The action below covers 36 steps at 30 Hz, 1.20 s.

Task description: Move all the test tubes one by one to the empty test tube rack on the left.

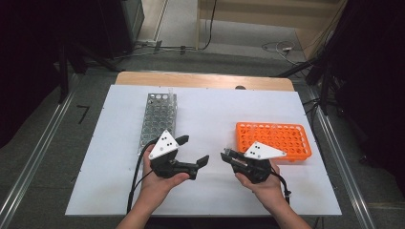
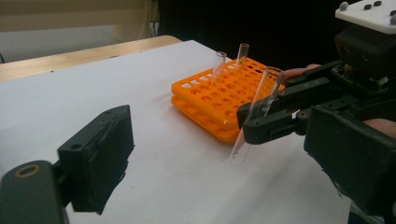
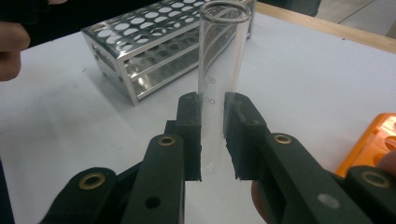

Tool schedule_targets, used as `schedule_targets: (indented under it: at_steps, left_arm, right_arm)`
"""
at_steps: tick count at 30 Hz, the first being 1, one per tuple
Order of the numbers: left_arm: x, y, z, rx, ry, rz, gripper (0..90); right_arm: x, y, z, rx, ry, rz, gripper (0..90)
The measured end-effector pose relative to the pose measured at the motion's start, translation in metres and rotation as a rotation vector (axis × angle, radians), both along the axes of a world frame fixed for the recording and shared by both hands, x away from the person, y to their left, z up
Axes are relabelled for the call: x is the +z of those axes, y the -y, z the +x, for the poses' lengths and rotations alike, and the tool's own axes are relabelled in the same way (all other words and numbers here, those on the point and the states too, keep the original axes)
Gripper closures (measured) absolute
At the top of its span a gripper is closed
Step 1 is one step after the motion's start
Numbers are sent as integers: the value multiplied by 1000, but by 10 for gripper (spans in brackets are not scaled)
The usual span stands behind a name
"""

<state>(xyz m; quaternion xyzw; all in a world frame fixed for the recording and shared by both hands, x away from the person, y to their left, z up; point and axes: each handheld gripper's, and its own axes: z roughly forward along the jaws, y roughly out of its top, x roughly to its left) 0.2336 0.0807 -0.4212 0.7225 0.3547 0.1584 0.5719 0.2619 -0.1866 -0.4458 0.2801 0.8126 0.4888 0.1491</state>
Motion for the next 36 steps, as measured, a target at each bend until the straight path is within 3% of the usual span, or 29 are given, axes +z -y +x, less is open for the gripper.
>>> schedule_targets:
  at_steps: [5,14,21,30,36]
  left_arm:
    - [-2,6,-2,-18,-2,13,234]
    - [-3,11,-3,-82,-5,-10,468]
    - [-7,23,-4,-131,-11,5,558]
    - [-10,30,-5,-112,-17,42,666]
    - [-11,32,-5,-120,-15,44,733]
  right_arm:
    - [-3,-7,-4,27,3,-18,737]
    - [-6,-15,-7,57,1,-28,737]
    - [-6,-23,-10,82,-4,-27,737]
    - [-5,-32,-18,132,-2,-31,737]
    - [-4,-32,-18,140,-11,-32,737]
